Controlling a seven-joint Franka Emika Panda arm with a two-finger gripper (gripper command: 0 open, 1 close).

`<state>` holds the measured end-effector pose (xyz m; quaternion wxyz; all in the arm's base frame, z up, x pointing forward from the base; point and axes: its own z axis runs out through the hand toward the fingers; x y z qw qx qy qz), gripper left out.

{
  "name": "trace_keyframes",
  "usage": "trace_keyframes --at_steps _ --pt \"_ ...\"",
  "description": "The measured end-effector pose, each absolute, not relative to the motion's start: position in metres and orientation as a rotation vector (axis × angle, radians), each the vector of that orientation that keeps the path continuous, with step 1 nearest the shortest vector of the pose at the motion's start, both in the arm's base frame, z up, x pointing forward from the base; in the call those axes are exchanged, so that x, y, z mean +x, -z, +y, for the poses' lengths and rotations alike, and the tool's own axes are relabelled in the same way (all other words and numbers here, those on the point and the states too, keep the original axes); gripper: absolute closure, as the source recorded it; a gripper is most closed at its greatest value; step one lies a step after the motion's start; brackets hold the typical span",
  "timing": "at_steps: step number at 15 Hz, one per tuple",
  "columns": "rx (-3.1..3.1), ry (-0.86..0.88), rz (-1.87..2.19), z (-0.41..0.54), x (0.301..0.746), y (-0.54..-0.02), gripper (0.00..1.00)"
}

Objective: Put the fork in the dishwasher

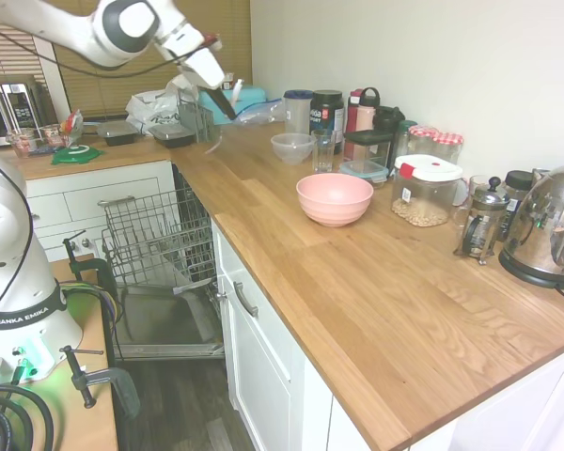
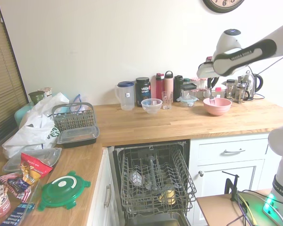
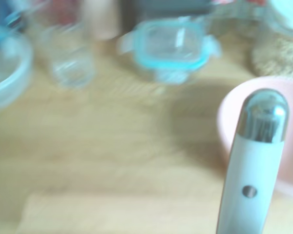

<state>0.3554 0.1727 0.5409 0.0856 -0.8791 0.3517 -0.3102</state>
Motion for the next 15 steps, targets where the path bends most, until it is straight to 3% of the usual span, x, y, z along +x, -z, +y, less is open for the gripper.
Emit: trace_keyframes --at_steps 3,5,12,15 --pt "-2.683 1.020 0.988 0.226 0.294 -0.532 1.00" --pt "-2.726 1.051 0.961 0.262 0.282 -0.510 1.00" --pt "-2.872 1.042 0.985 0.363 0.335 -0.453 1.00" --pt "-2.925 1.092 0.982 0.398 0.334 -0.416 1.00"
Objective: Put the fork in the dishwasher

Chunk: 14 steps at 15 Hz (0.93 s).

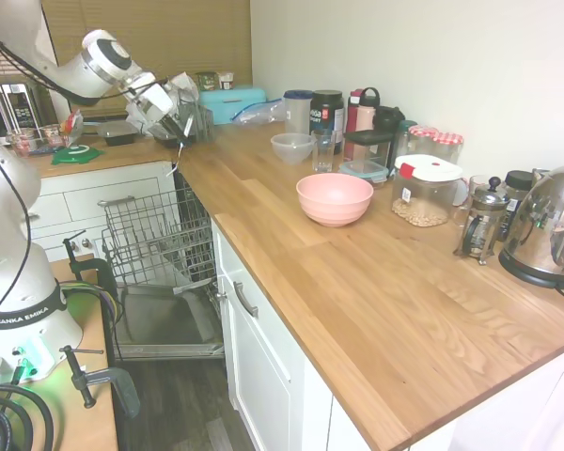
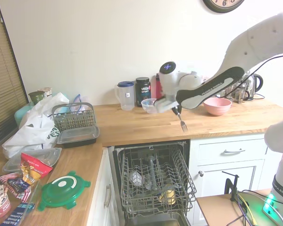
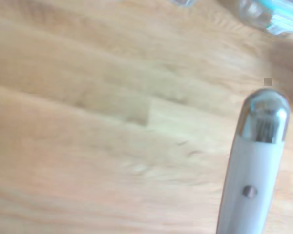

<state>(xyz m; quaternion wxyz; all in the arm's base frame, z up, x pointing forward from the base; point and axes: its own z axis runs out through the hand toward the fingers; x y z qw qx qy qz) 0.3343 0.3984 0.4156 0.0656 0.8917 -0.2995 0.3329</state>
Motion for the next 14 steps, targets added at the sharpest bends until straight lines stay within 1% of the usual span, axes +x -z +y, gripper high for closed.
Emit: trace_keyframes --at_steps 2,4,8,10,12,14 --pt "2.648 -1.015 -0.862 0.412 0.321 -0.393 1.00" --pt "2.634 -0.988 -0.824 0.417 0.304 -0.377 1.00" --pt "2.620 -0.941 -0.782 0.420 0.282 -0.354 1.00" --pt "2.596 -0.945 -0.753 0.430 0.274 -0.334 1.00" --pt "2.561 -0.957 -0.733 0.444 0.276 -0.304 1.00" --pt "2.533 -0.973 -0.725 0.466 0.291 -0.275 1.00"
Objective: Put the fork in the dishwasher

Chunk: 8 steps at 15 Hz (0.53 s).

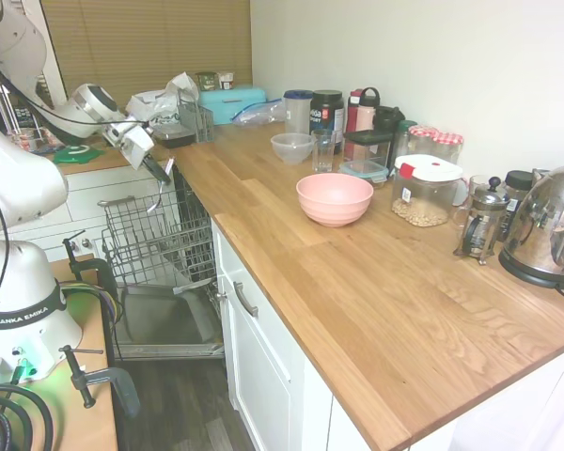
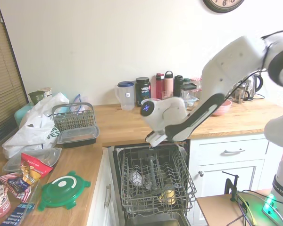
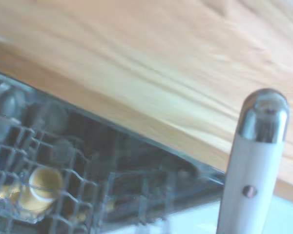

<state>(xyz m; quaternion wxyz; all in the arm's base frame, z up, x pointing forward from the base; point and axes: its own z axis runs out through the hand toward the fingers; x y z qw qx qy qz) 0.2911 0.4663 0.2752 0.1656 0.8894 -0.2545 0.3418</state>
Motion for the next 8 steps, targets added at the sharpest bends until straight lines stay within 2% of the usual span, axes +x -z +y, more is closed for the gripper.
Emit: trace_keyframes --at_steps 5,8 --pt "2.490 -0.962 -0.721 0.518 0.331 -0.216 1.00" --pt "2.453 -0.962 -0.701 0.518 0.332 -0.193 1.00"
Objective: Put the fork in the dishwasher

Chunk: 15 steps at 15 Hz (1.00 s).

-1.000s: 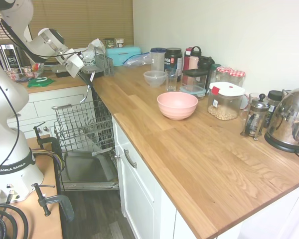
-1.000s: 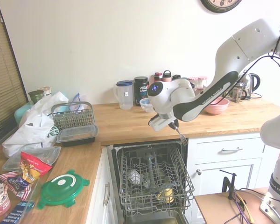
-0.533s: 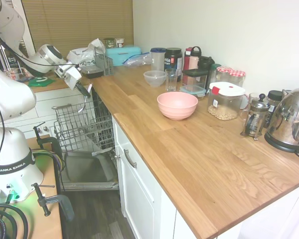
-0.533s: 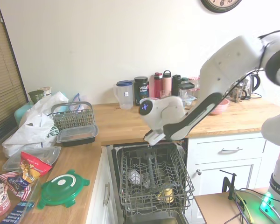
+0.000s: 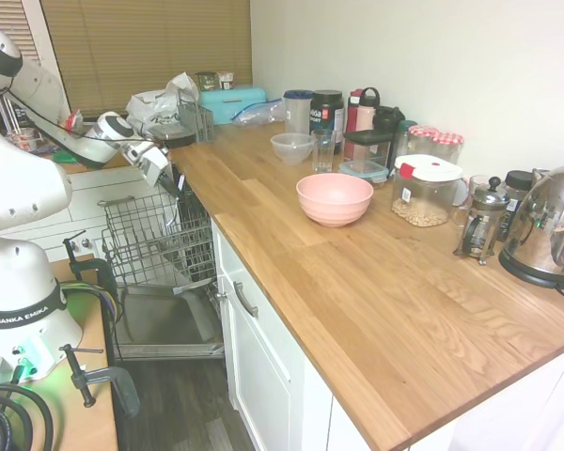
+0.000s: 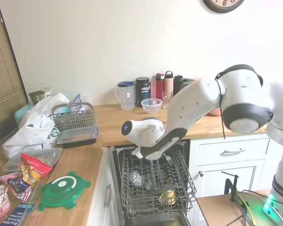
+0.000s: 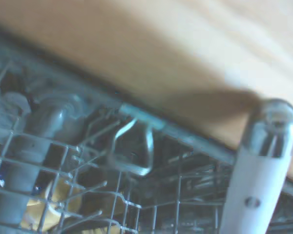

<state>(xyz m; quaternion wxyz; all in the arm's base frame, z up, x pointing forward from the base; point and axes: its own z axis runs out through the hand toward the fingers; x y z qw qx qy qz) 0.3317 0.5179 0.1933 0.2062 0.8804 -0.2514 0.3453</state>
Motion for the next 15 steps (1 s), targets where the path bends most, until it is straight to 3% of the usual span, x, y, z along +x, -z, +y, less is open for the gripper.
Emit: trace_keyframes --at_steps 5,6,15 --pt "2.441 -0.967 -0.699 0.516 0.332 -0.186 1.00" --pt "2.444 -0.957 -0.704 0.515 0.333 -0.187 0.00" --pt "2.438 -0.913 -0.729 0.502 0.341 -0.189 0.00"
